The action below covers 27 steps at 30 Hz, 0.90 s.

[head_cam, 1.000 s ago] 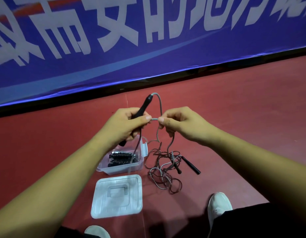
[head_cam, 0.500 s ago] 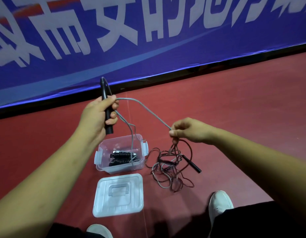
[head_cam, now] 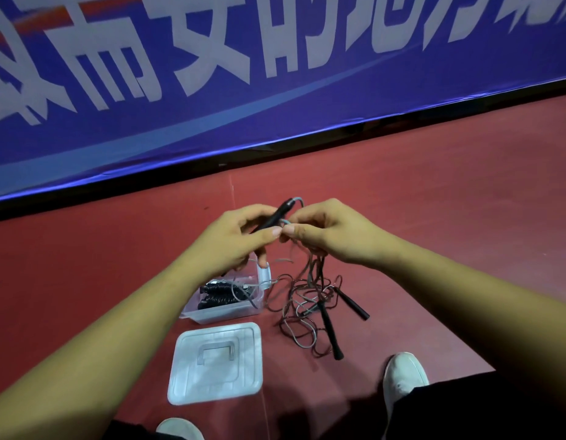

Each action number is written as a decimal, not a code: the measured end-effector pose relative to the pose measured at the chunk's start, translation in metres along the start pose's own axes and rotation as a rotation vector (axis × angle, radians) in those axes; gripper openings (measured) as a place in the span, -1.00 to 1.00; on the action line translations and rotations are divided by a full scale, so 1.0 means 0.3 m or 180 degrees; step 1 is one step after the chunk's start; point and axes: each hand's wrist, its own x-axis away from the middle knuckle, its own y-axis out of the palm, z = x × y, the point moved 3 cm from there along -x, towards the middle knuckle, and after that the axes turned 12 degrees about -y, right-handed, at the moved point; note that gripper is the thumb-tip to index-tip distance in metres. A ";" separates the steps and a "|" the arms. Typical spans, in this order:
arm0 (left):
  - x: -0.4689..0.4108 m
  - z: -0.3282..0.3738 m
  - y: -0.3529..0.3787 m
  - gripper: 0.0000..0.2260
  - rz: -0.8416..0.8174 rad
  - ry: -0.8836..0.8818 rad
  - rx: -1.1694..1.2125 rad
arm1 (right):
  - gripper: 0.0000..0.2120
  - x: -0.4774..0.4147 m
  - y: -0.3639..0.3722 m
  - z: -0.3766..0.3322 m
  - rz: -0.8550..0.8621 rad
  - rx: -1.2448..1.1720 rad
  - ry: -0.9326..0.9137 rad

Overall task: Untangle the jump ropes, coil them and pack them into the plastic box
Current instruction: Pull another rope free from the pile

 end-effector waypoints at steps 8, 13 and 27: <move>0.002 0.004 -0.004 -0.91 0.0093 -0.0139 0.0200 | -0.82 0.013 -0.021 0.032 -0.0133 0.0080 0.0209; -0.004 0.017 -0.084 -0.83 0.0534 -0.0028 0.1455 | -0.80 0.028 -0.067 0.116 -0.0312 0.0416 0.0515; -0.020 -0.037 -0.161 -0.89 0.1217 -0.0274 0.0753 | -0.79 0.014 -0.085 0.110 0.0233 0.0325 0.0432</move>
